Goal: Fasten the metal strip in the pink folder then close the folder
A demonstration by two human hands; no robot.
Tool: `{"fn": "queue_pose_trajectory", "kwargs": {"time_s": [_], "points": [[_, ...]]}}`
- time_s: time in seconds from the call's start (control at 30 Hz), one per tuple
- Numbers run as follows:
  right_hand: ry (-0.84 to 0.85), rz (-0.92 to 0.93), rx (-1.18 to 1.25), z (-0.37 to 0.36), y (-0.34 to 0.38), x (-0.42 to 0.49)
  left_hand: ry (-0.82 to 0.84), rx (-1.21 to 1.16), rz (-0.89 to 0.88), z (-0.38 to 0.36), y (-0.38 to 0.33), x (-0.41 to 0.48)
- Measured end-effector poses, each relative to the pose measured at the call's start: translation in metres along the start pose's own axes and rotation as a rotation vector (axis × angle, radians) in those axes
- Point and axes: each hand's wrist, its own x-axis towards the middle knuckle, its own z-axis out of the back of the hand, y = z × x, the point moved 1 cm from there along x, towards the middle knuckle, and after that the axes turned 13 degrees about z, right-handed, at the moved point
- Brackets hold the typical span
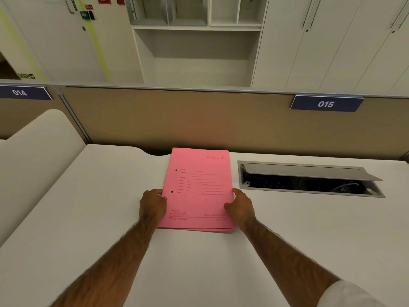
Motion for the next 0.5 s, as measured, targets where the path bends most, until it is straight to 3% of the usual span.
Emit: {"fn": "queue_pose_trajectory", "kwargs": {"time_s": [0.2,0.33,0.5], "points": [[0.006,-0.043,-0.148,-0.006,0.005,-0.007,-0.044,0.116,-0.042,-0.004,-0.001,-0.006],[0.001,0.056,-0.383,-0.007,0.006,-0.012,-0.075,0.328,-0.119,-0.006,0.000,-0.007],[0.120,0.171,-0.551,-0.012,0.000,-0.018,0.053,0.604,-0.213,-0.016,0.008,-0.013]]}}
